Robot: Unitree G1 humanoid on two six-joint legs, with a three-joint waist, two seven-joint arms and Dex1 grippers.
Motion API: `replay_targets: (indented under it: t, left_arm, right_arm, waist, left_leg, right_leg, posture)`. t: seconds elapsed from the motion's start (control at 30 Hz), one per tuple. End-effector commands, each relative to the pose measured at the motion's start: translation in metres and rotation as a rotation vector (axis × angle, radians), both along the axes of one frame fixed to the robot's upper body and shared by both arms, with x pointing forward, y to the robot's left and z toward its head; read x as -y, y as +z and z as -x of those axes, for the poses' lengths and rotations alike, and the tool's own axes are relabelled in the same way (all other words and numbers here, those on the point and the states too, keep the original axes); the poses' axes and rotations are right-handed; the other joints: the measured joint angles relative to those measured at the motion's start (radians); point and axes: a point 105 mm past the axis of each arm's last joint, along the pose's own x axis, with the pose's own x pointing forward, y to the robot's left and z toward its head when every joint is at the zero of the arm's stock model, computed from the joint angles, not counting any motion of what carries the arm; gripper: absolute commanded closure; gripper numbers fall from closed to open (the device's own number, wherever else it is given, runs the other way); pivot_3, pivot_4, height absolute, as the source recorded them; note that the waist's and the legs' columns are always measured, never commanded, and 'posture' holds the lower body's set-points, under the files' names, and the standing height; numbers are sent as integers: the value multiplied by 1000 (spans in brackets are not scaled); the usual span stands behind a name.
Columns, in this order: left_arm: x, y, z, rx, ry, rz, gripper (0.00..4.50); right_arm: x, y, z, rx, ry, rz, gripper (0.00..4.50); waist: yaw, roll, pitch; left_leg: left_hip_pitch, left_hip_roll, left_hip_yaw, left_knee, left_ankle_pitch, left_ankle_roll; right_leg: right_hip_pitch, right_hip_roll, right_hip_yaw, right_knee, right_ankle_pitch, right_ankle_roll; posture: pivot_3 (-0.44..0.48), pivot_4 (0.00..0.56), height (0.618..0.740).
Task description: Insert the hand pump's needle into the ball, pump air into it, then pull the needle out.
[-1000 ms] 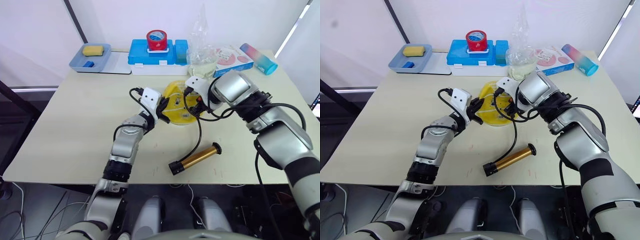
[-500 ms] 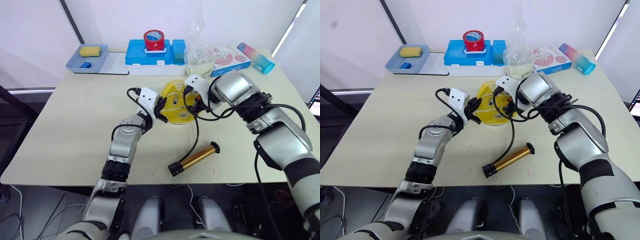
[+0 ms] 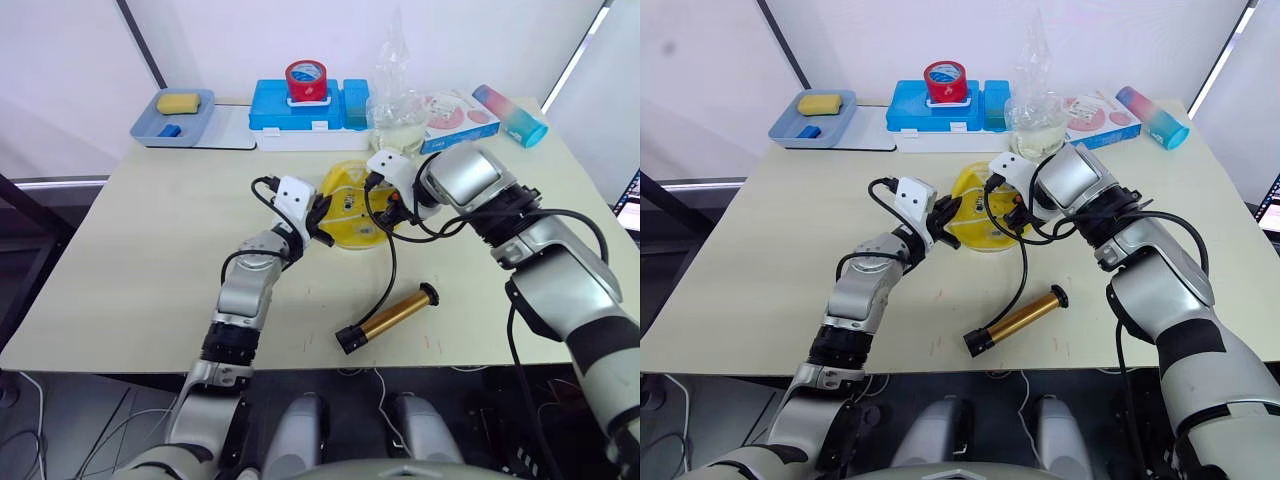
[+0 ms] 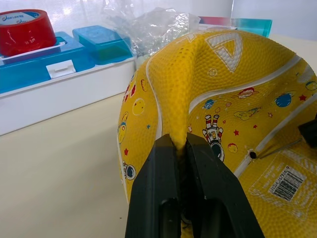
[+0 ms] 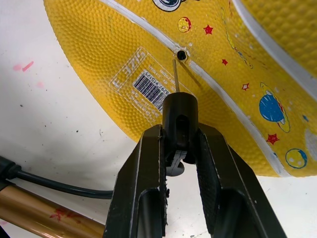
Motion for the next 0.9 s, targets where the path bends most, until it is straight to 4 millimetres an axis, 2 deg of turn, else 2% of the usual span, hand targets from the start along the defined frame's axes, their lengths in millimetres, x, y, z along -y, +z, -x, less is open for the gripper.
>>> replay_targets:
  t: [0.03, 0.43, 0.9]
  left_arm:
    - [8, -3, 5, -2, -34, -9, 4403]
    - [0, -5, 0, -25, 5, 21, 4403]
    - [7, -8, 3, -26, -32, -2, 4403]
  right_arm:
    - [-4, 9, -1, 25, 12, -43, 4182]
    - [-6, 13, -1, 43, 27, -76, 4182]
    - [-12, 15, 1, 59, 64, -81, 4182]
  waist:
    - [0, 0, 0]
    - [-1, 0, 0]
    - [-1, 0, 0]
  left_leg:
    - [0, 0, 0, 0, 0, 0]
    - [0, 0, 0, 0, 0, 0]
    - [1, 0, 0, 0, 0, 0]
  right_leg:
    - [0, 0, 0, 0, 0, 0]
    - [0, 0, 0, 1, 0, 0]
    - [0, 0, 0, 2, 0, 0]
  posture:
    - [0, 150, 739]
    - [0, 150, 739]
    - [0, 150, 739]
